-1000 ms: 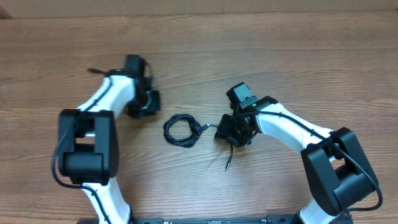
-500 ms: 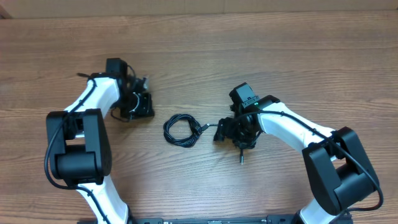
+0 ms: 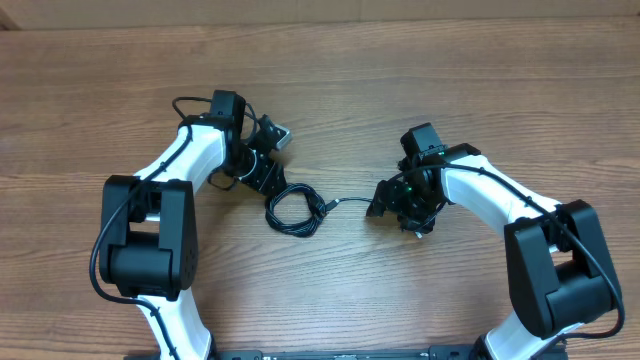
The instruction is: Untangle cables
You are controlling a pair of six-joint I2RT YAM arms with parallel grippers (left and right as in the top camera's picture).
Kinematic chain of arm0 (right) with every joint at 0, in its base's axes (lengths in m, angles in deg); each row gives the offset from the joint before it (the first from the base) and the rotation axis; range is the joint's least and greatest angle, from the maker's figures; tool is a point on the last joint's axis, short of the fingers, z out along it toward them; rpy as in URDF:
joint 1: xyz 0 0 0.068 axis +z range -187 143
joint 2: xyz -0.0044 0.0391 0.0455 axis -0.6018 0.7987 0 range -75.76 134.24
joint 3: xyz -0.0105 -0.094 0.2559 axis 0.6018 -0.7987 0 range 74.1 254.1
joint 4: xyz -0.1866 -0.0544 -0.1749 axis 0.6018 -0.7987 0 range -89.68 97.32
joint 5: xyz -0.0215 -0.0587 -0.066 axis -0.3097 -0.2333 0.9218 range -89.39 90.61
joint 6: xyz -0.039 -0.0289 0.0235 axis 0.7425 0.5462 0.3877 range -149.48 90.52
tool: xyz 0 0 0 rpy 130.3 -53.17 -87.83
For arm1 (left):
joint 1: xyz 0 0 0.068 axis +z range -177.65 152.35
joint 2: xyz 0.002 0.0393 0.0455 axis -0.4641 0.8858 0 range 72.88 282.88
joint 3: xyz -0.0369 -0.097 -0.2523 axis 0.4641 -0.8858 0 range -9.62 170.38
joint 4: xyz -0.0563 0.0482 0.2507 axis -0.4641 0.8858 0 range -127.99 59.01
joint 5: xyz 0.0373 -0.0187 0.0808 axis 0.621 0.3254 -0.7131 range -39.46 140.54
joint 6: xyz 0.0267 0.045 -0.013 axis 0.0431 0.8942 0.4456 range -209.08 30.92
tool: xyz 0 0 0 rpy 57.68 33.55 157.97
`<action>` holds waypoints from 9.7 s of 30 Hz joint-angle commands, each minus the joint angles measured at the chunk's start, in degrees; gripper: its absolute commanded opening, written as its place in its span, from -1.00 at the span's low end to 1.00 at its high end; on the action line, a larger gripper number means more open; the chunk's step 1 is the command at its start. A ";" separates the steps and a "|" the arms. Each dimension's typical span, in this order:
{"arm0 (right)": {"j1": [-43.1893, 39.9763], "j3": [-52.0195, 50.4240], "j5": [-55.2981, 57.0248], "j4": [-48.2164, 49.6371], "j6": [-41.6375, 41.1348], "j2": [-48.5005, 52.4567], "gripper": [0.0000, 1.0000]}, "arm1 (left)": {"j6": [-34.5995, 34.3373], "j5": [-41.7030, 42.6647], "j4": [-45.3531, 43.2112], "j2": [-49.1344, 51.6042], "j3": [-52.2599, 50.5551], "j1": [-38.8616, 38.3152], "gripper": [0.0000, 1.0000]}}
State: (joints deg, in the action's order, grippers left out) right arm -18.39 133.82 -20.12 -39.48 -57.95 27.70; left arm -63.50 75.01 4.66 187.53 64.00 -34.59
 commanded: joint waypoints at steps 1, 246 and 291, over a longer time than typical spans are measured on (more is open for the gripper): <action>-0.22 0.35 0.83 0.00 2.01 -0.24 0.53 | 2.89 0.70 1.81 -1.95 1.60 0.61 -0.04; 25.90 13.44 18.78 20.74 -10.91 11.65 -0.93 | -39.71 -14.49 0.94 -1.79 -0.74 -5.86 -0.76; 21.24 16.13 19.02 10.95 -14.21 3.13 -0.17 | -39.71 -15.91 0.42 -1.79 -0.85 -5.86 -0.91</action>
State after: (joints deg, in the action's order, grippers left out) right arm 1.72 149.63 -7.23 -30.17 -73.12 31.63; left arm -103.49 60.73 5.91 186.13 63.74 -40.06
